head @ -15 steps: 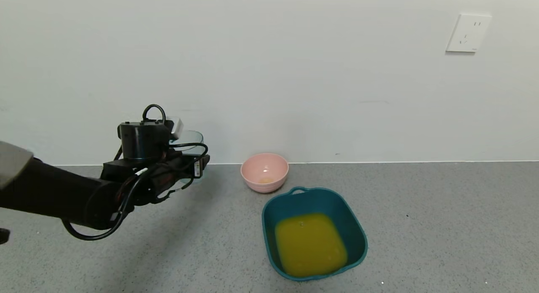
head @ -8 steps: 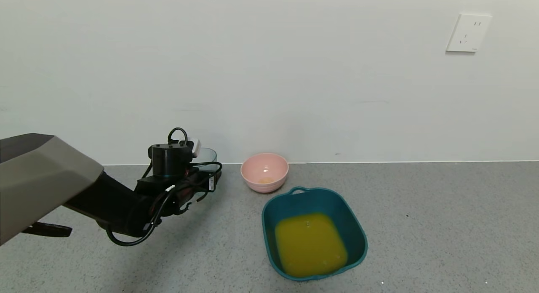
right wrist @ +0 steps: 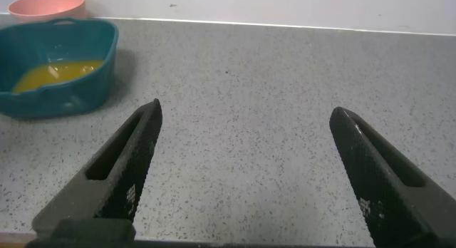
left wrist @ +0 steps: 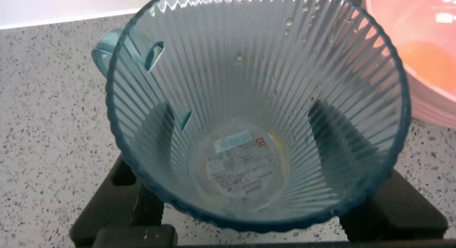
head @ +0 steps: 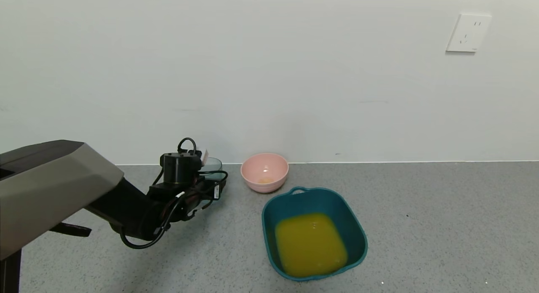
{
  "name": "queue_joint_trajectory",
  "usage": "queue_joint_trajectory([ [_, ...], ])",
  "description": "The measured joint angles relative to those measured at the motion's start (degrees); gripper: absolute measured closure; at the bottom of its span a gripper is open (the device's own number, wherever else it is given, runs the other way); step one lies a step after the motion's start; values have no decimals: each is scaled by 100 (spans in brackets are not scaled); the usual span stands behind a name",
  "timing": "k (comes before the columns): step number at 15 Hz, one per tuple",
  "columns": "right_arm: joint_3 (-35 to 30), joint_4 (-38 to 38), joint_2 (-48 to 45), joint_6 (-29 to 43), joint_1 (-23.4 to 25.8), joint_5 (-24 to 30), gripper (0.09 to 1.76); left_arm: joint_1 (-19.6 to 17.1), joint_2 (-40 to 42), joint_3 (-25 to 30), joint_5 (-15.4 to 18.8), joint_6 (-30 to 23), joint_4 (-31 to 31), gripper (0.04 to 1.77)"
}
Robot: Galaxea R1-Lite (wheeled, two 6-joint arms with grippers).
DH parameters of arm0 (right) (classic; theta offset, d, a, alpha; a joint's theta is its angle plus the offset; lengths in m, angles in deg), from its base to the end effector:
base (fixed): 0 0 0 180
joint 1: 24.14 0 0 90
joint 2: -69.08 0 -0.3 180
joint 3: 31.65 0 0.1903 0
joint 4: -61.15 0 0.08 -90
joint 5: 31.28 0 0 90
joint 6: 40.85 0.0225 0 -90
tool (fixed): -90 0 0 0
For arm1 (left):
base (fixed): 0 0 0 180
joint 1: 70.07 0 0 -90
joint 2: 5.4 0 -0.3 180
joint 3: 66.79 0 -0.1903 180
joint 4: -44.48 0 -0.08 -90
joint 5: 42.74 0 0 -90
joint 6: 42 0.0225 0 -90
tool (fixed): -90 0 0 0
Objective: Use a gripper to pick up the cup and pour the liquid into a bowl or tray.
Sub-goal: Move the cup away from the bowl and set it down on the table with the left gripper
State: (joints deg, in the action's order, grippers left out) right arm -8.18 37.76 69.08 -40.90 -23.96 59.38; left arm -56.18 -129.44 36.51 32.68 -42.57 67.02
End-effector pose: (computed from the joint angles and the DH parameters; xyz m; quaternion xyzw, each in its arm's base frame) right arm -0.0229 0.0003 0.0759 -0.0004 -0.0007 0.0042 1.0000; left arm 0.3793 -0.0880 0.0660 0.0479 0.2081 0.0069 0.9769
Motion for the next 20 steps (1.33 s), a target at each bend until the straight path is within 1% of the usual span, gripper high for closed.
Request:
queue_joint_trajectory([
  [7,0,0,0,-2,0,2,14,26,-184,-11,0,-2,4,51],
  [20,0,2,0,-2,0,2,14,17,-239,-28,2,5,-10,52],
])
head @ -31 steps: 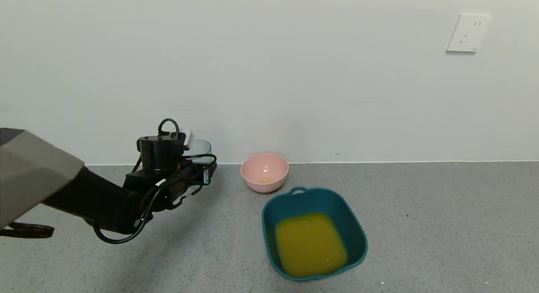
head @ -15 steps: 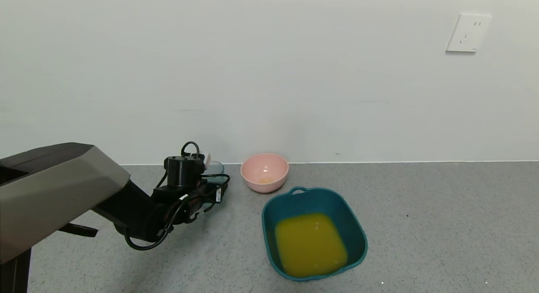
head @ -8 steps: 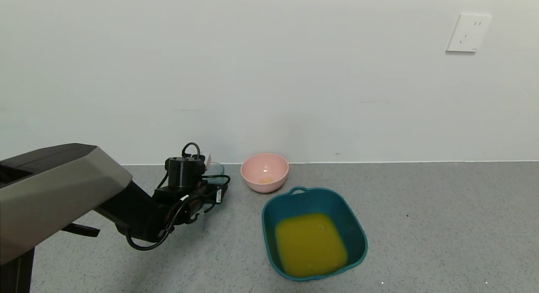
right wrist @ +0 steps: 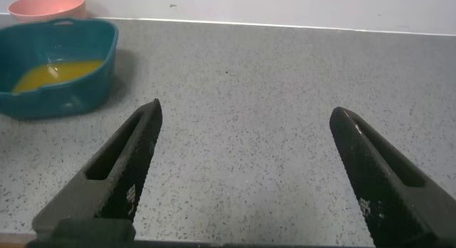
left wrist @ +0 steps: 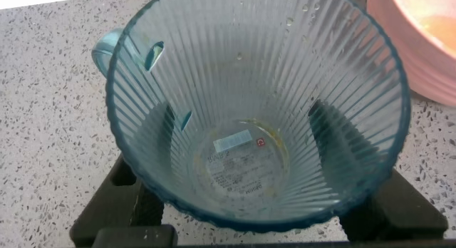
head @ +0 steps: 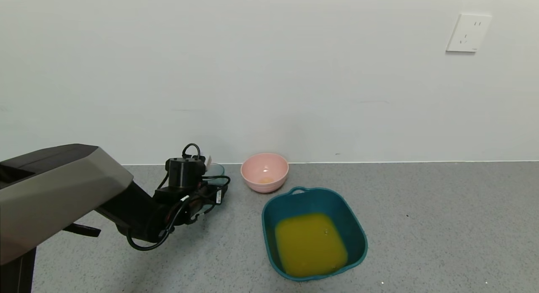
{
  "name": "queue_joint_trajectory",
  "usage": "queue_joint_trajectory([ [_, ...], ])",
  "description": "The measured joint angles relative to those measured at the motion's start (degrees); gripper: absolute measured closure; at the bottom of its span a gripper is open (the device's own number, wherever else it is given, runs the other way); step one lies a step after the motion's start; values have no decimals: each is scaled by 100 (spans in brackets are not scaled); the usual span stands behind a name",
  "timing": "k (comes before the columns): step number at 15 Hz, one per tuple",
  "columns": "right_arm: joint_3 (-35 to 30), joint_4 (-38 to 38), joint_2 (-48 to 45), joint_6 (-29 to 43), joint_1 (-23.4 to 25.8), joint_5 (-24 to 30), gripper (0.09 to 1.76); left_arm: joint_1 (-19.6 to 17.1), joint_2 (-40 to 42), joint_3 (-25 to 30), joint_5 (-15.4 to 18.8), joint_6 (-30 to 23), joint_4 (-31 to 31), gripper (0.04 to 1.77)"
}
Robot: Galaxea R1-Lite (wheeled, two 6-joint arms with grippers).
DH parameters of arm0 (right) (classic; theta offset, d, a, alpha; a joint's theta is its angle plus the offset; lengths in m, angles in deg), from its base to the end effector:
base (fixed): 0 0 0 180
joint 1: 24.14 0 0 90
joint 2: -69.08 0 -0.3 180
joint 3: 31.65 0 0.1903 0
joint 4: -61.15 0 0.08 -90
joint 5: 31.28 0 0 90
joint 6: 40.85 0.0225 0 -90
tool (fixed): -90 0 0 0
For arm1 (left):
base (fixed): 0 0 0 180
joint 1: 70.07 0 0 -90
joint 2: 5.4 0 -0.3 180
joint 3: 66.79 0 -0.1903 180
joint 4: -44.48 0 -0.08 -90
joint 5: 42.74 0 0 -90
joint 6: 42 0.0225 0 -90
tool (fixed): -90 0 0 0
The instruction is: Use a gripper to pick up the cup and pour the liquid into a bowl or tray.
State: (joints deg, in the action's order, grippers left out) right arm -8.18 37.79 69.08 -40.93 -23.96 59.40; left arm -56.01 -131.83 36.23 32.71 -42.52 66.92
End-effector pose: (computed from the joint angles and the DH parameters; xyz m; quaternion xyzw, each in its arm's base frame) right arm -0.0229 0.0003 0.0760 -0.0007 -0.0010 0.0044 1.0000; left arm 0.3822 -0.0899 0.0506 0.0533 0.2263 0.0052 0.9726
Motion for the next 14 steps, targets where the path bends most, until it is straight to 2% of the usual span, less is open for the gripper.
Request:
queue_joint_trajectory([
  [5,0,0,0,0,0,-2,14,-2,-17,4,56,0,-6,52],
  [8,0,0,0,0,0,0,14,0,-17,21,61,6,10,36],
  [14,0,-2,0,0,0,0,14,-2,-15,4,61,0,18,22],
])
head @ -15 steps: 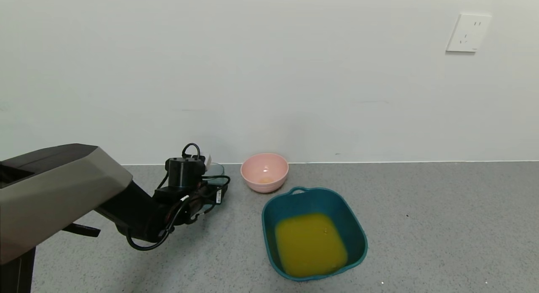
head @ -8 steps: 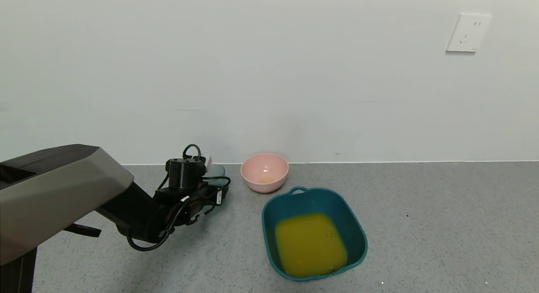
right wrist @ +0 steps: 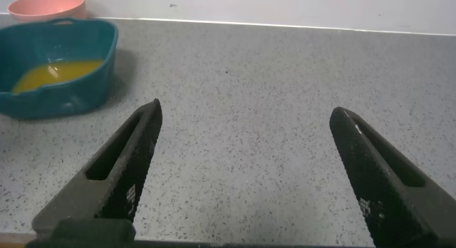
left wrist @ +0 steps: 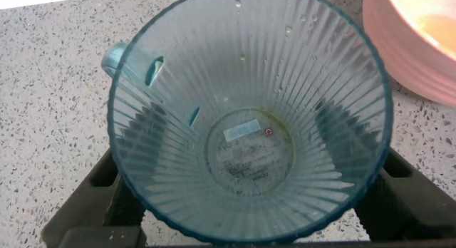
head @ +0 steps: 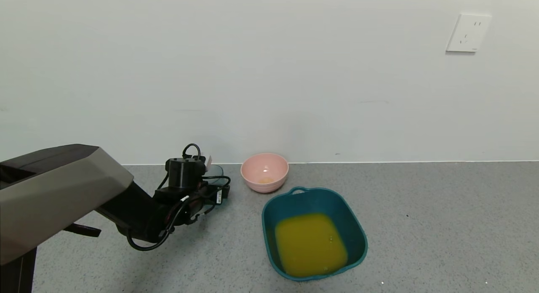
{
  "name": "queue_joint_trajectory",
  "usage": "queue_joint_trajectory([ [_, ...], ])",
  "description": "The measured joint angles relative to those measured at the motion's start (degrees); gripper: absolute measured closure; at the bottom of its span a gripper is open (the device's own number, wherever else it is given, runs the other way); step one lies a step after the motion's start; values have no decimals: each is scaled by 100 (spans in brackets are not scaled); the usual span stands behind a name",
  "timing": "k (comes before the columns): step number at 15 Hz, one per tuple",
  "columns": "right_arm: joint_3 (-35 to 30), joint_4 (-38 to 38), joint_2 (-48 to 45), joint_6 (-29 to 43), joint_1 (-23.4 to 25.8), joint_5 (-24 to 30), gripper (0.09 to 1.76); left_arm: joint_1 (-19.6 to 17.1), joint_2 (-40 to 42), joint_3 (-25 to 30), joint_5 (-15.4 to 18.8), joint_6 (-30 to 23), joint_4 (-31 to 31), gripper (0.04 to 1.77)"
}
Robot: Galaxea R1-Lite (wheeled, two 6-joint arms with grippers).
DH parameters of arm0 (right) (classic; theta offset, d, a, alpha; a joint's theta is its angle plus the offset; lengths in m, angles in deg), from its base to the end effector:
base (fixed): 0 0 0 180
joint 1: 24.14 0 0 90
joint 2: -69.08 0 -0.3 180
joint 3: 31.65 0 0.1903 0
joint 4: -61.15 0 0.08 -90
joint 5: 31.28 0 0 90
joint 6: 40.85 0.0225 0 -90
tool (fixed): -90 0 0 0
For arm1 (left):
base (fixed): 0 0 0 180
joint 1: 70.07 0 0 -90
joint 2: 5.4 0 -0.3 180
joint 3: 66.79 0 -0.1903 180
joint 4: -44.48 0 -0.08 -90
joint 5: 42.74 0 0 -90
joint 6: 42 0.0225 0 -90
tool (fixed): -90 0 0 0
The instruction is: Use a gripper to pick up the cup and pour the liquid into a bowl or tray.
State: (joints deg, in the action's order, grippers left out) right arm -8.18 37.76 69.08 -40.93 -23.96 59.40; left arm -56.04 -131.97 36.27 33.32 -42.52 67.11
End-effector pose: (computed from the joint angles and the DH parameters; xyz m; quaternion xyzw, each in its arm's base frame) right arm -0.0229 0.0003 0.0759 -0.0007 -0.0007 0.0044 1.0000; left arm 0.3823 -0.0900 0.0497 0.0520 0.2265 0.0003 0.9726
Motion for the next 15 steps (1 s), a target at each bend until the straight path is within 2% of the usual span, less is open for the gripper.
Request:
queue_joint_trajectory([
  [8,0,2,0,2,0,0,14,5,179,132,-2,30,-74,14],
  [15,0,2,0,0,0,0,14,-9,850,772,-9,4,-51,12],
])
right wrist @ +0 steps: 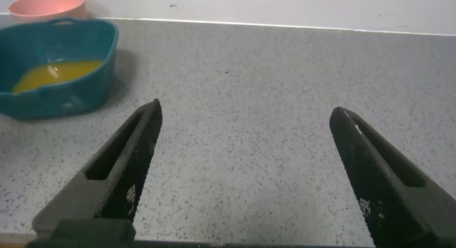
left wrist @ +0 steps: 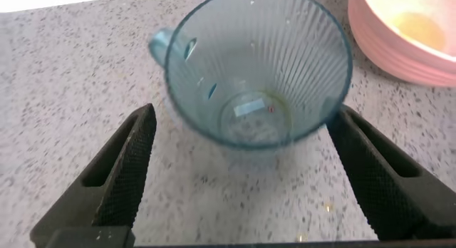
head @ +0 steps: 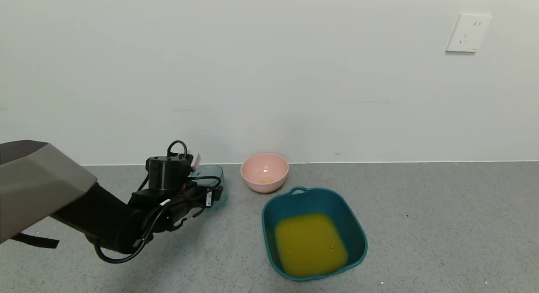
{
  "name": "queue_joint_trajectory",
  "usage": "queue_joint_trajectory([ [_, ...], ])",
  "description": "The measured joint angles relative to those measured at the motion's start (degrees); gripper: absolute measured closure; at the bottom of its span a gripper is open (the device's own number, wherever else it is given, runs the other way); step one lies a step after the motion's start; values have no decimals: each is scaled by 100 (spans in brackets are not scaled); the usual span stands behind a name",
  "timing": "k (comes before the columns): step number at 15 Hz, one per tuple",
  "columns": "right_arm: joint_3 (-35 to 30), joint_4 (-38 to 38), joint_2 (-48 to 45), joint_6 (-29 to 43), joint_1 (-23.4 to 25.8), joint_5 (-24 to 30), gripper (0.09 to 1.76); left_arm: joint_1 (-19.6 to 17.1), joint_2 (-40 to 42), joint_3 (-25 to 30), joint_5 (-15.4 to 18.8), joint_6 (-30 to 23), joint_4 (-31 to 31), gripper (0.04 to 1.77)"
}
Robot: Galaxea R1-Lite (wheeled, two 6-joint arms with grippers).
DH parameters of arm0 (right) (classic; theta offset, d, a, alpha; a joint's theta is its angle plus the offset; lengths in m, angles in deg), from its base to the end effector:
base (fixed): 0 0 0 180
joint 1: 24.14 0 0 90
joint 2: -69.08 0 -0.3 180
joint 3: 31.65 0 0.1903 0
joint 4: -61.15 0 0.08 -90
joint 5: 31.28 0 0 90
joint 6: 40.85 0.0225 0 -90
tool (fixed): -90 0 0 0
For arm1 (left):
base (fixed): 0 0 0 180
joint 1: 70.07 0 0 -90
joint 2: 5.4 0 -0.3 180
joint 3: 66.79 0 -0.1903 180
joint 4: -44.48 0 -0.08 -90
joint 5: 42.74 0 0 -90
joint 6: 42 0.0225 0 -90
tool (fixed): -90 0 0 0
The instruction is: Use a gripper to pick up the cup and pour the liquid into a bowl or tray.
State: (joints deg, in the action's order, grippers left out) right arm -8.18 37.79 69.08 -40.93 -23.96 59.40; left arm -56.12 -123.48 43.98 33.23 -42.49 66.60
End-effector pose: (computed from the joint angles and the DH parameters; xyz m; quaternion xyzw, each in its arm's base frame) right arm -0.0229 0.0003 0.0760 -0.0007 -0.0010 0.0044 1.0000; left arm 0.3482 -0.0809 0.0756 0.0517 0.2243 0.0016 0.9731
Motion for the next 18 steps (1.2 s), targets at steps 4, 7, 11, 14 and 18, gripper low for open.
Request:
queue_joint_trajectory([
  [4,0,-2,0,0,0,0,14,2,662,534,-43,16,-9,11],
  [7,0,-2,0,0,0,0,14,61,1375,1029,-57,39,-168,11],
  [11,0,-2,0,-2,0,-2,14,101,2497,1812,-73,41,-371,10],
  [14,0,-2,0,0,0,-2,14,105,3310,2265,-73,39,-703,10],
  [18,0,-5,0,0,0,-2,14,118,4628,2470,-51,41,-1901,10],
])
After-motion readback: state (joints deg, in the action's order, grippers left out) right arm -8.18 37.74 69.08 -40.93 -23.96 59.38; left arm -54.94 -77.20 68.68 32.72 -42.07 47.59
